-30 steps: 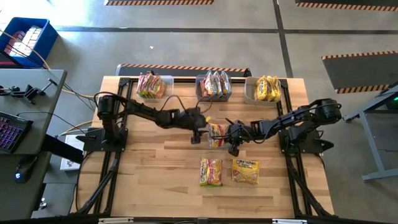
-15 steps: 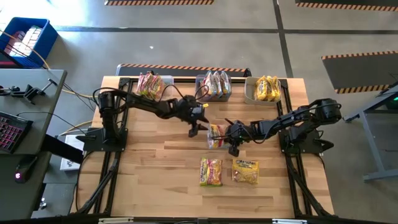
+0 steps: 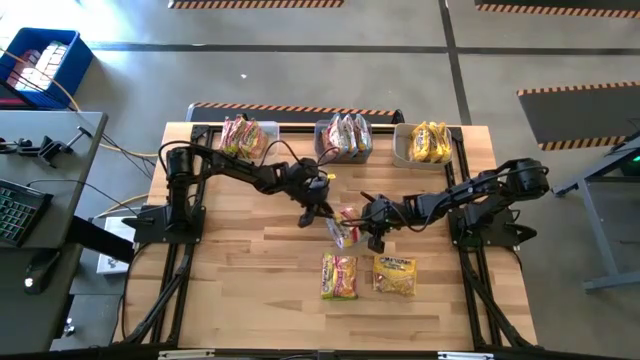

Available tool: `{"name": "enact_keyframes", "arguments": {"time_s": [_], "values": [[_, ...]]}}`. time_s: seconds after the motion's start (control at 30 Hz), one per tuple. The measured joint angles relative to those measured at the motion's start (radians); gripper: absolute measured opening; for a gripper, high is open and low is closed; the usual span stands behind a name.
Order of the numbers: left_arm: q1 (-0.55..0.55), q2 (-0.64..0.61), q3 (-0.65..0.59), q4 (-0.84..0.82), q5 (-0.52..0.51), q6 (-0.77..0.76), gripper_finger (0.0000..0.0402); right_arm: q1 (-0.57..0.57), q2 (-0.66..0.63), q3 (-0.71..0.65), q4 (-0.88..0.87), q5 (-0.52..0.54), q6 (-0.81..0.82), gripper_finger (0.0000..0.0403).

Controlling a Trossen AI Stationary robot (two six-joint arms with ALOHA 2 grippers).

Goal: Sort Maruchan noodles
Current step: Put the blue noodle pack into the black bin

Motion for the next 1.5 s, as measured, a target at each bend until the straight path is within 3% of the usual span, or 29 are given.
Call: {"name": "enact_keyframes", "arguments": {"time_s": [0.2,0.5,0.6,0.73,0.9,1.2,1.37,1.5], "values": [[-0.002,0.0,0.0,-0.05,0.044,0.005,0.0005,0.0,0.0,0.0,0.003,0.005,-0.008,0.0006],[-0.035,-0.011,-0.047,-0.059,-0.014,-0.126,0.0001,-0.001,-0.003,0.004,0.008,0.02,-0.003,0.0006],[-0.034,-0.019,-0.084,-0.045,-0.021,-0.195,0.0001,0.013,-0.043,0.006,-0.01,0.075,-0.013,0.0005],[-0.033,-0.044,-0.153,0.049,-0.026,-0.264,0.0,0.038,-0.133,0.006,-0.065,0.168,-0.034,0.0001],[-0.03,-0.098,-0.247,0.187,-0.043,-0.335,0.0,0.088,-0.211,-0.032,-0.032,0.191,0.036,0.0],[-0.068,-0.201,-0.42,0.442,-0.161,-0.524,0.0,0.172,-0.206,-0.084,0.071,0.256,0.316,0.0021],[-0.123,-0.227,-0.452,0.418,-0.245,-0.509,0.0013,0.176,-0.181,-0.083,0.071,0.214,0.399,0.0067],[-0.154,-0.226,-0.441,0.357,-0.37,-0.431,0.0034,0.17,-0.131,-0.082,0.027,0.205,0.485,0.0076]]}}
